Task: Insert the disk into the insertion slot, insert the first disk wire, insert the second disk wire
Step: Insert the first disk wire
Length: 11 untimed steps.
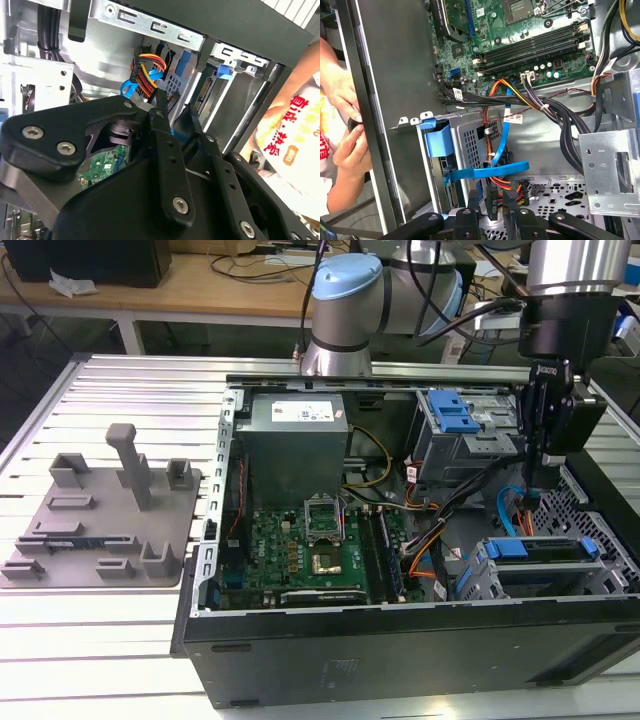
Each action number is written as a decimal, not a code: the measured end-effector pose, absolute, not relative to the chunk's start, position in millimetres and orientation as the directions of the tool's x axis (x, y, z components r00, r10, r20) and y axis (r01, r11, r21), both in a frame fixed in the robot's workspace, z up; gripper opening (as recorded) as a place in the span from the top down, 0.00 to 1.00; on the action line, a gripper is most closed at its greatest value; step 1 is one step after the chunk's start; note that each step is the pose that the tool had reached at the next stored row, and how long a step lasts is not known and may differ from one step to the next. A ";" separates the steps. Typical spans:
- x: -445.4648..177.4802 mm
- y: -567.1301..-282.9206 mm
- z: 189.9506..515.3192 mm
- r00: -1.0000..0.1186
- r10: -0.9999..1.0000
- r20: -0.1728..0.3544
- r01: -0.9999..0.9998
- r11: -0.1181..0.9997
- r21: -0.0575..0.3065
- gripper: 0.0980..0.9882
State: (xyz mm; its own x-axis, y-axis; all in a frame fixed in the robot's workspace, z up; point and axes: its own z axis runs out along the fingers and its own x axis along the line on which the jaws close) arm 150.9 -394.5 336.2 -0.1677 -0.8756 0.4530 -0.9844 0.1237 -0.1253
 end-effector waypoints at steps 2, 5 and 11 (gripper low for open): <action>150.8 -394.5 335.3 -0.166 -0.876 0.453 -0.985 0.122 -0.125 0.75; 150.8 -394.5 334.6 -0.166 -0.876 0.453 -0.985 0.121 -0.125 0.75; 150.8 -394.5 334.3 -0.166 -0.876 0.454 -0.985 0.121 -0.125 0.92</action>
State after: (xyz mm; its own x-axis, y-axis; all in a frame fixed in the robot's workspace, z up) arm 150.8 -394.5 334.3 -0.1658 -0.8756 0.4537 -0.9846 0.1215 -0.1255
